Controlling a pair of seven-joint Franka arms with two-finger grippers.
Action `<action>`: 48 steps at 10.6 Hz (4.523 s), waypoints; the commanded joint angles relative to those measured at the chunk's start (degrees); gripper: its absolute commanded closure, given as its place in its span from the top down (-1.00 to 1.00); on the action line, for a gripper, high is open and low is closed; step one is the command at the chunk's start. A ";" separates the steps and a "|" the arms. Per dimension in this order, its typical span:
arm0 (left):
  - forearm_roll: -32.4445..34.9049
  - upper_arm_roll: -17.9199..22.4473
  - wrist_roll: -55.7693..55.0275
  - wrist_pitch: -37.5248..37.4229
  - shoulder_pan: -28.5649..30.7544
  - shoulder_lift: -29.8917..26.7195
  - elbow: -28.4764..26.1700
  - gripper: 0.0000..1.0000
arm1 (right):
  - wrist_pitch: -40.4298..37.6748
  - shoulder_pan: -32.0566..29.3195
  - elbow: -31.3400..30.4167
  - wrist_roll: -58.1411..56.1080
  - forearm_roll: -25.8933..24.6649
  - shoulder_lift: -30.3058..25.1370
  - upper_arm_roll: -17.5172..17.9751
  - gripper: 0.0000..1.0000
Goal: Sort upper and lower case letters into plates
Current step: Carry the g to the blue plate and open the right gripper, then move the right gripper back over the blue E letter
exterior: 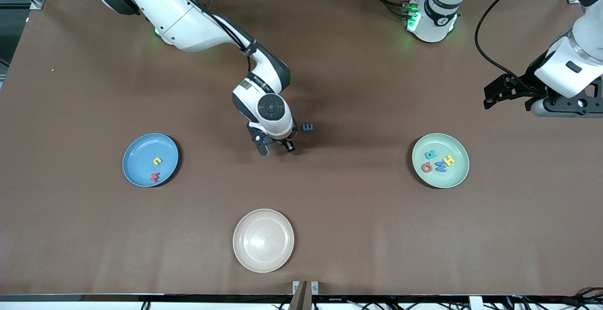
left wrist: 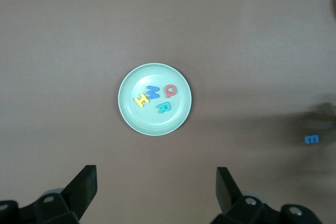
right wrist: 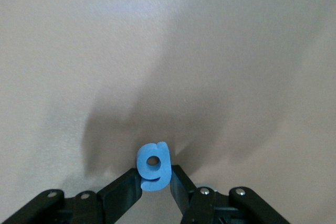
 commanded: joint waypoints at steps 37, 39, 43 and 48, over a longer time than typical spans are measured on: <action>2.22 0.71 0.64 1.62 -1.43 -2.34 -2.69 1.00 | -17.37 -6.87 3.05 -38.04 15.15 -10.08 -15.42 1.00; 2.22 0.80 0.73 1.70 -1.34 -2.34 -2.52 1.00 | -17.28 -2.74 5.06 -26.98 15.24 -10.08 -13.57 1.00; 2.22 0.80 0.73 1.70 -1.52 -2.34 -2.52 1.00 | -11.67 4.83 5.95 -4.75 18.84 -7.19 -13.65 1.00; 2.22 0.80 0.73 1.62 -1.43 -2.43 -2.69 1.00 | -4.98 12.57 6.04 11.72 18.05 -3.67 -13.74 1.00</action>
